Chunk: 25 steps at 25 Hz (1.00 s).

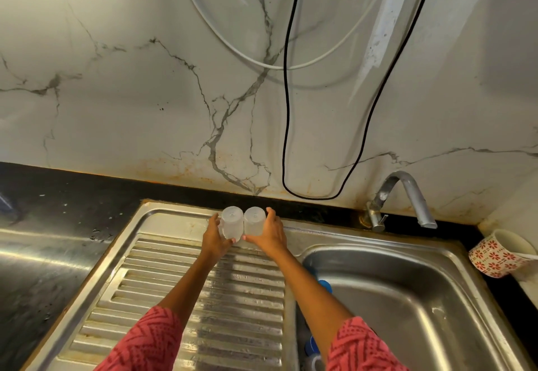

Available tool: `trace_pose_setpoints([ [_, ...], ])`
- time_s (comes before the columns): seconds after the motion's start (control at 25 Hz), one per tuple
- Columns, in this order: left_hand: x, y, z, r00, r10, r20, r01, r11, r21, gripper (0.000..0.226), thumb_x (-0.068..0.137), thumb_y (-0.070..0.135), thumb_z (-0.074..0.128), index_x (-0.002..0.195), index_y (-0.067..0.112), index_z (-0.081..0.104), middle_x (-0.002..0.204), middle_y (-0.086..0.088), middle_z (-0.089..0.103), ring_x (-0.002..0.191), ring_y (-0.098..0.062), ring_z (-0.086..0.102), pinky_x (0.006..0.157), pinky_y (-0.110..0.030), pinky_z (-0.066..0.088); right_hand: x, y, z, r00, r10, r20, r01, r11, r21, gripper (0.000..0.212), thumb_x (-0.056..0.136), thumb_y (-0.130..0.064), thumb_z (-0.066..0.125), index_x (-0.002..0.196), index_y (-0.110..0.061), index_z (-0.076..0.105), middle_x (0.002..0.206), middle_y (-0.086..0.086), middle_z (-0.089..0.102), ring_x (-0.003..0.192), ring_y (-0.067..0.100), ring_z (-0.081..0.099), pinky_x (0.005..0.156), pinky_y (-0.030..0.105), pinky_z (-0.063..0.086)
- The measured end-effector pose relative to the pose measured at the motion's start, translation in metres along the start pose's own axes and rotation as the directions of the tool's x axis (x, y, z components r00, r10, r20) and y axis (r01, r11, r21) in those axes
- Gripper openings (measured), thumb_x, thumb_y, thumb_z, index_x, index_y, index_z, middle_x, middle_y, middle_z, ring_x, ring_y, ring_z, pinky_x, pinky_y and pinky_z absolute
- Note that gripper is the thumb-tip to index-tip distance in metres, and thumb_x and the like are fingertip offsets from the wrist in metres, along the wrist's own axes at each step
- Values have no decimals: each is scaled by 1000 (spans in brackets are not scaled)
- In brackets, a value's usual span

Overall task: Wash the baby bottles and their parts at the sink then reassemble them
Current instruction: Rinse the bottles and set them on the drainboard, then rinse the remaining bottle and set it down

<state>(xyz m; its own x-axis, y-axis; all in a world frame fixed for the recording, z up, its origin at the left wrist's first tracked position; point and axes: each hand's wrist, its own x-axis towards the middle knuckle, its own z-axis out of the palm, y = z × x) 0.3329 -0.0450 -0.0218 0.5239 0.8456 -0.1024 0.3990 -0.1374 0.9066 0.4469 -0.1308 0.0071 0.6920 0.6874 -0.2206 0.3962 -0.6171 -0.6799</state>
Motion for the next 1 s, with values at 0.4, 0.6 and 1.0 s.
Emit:
trace_pose_setpoints([
  [0.4,-82,7,44,952,-87,-293,110,992,63,15,85,4,58,99,6,55,95,-14,62,89,-30,60,78,-37,47,-66,92,-54,953,-21,-303,79,980,181,33,87,-25,64,115,-9,55,100,10,64,92,28,62,79,36,47],
  [0.6,-135,29,116,982,51,-183,-32,994,104,10,84,10,61,93,11,57,87,-7,62,81,-24,58,70,-29,41,-107,196,-85,975,149,-163,-135,987,90,5,86,-16,61,89,-13,63,90,13,68,85,27,62,79,35,51],
  [1.0,-205,-3,214,828,-299,475,-368,351,861,35,92,14,47,127,14,48,133,-5,52,123,-25,50,97,-30,41,-149,298,-130,977,205,63,-202,978,-43,14,85,-13,58,87,-11,72,92,12,71,90,27,66,78,29,50],
])
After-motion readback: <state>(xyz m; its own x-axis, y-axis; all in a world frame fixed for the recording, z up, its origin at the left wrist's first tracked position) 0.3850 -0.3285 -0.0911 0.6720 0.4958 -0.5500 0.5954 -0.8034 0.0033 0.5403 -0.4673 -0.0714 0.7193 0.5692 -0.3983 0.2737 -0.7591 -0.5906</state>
